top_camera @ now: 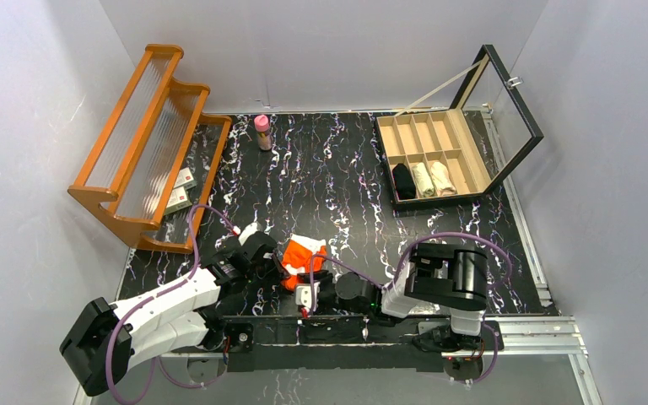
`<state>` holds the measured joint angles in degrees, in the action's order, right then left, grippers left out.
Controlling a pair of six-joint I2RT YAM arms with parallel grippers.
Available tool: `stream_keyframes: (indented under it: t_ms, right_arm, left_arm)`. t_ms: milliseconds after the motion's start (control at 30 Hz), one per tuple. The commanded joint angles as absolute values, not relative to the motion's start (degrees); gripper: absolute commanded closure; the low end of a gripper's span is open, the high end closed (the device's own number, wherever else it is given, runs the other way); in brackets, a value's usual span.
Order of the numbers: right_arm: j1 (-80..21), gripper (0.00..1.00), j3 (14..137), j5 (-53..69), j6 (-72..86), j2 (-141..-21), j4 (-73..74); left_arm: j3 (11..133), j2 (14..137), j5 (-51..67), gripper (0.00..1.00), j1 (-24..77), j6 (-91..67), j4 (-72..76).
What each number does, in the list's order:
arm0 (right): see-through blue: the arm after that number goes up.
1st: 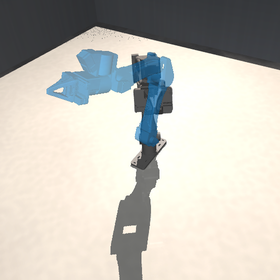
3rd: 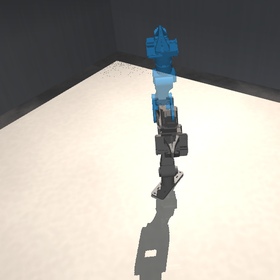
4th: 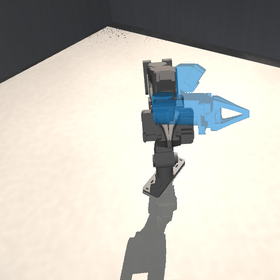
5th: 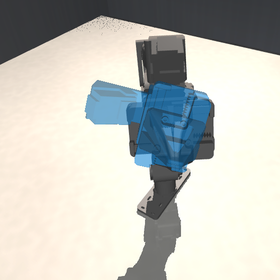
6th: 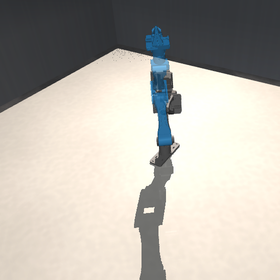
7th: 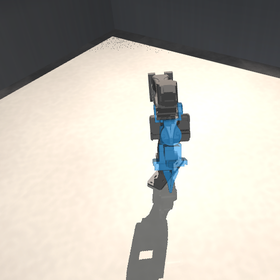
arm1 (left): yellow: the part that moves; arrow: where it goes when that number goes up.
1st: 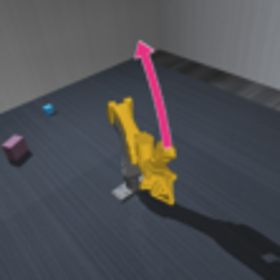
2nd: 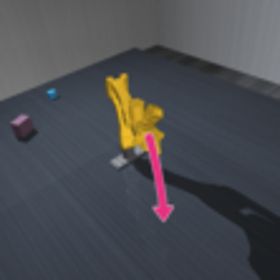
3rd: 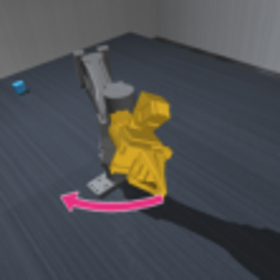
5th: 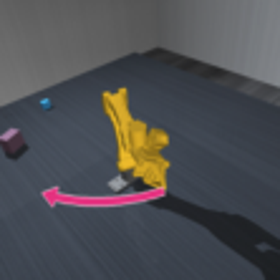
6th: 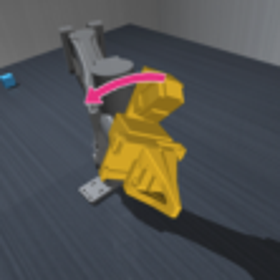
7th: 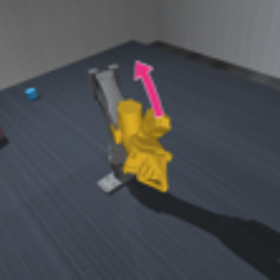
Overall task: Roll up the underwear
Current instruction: Roll the underwear to the center of the board.
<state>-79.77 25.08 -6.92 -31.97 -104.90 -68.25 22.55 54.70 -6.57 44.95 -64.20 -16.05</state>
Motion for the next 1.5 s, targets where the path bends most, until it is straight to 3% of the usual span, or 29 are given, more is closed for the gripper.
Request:
stream_keyframes:
  t_ms: [0, 200, 267, 333, 400, 500, 633, 933, 1167, 1467]
  right_arm:
    - [-80.67, 0.51, 27.14, -12.04, -33.91, -107.55, -76.28]
    - [-82.07, 0.75, 26.33, -12.91, -34.56, -109.07, -77.45]
    - [-82.2, 0.98, 25.35, -12.68, -33.53, -108.87, -77.58]
    - [-82.19, 0.99, 23.62, -13.22, -30.6, -108.81, -80.29]
    - [-81.57, 0.99, 22.01, -11.92, -25.46, -108.5, -81.67]
    - [-78.87, 0.99, 20.3, -4.37, -12.75, -107.33, -81.18]
    - [-74.04, 0.99, 18.97, 8.94, 1.61, -108.41, -85.01]
    - [-64.51, 0.99, 17.89, 21.29, 25.03, -115.94, -95.29]
    - [-59.15, 0.99, 15.16, 22.17, 35.27, -119.35, -101.08]
    - [-52.43, 0.99, 18.14, 28.04, 46.23, -117.58, -89.05]
  left_arm:
    - [21.15, 54.76, -6.01, 1.0, 44.99, -65.32, -19.25]
    - [21.19, 54.77, -6.43, 1.0, 44.94, -66.03, -19.42]
    - [21.1, 54.64, -6.55, 1.0, 45.0, -66.33, -19.4]
    - [21.13, 54.23, -6.5, 0.99, 45.0, -66.33, -19.4]
    - [21.33, 52.97, -6.76, 0.88, 44.95, -66.19, -19.73]
    - [21.51, 50.29, -7.62, 0.64, 44.98, -66.2, -20.19]
    - [22.13, 48.06, -8.45, 0.48, 44.96, -65.8, -20.29]
    - [23.71, 48.5, -9.05, 0.35, 44.98, -63.11, -17.81]
    - [22.51, 45.66, -8.85, 0.28, 44.97, -60.8, -14.14]
    - [21.38, 44.37, -7.1, 0.26, 45.0, -55.47, -10.72]
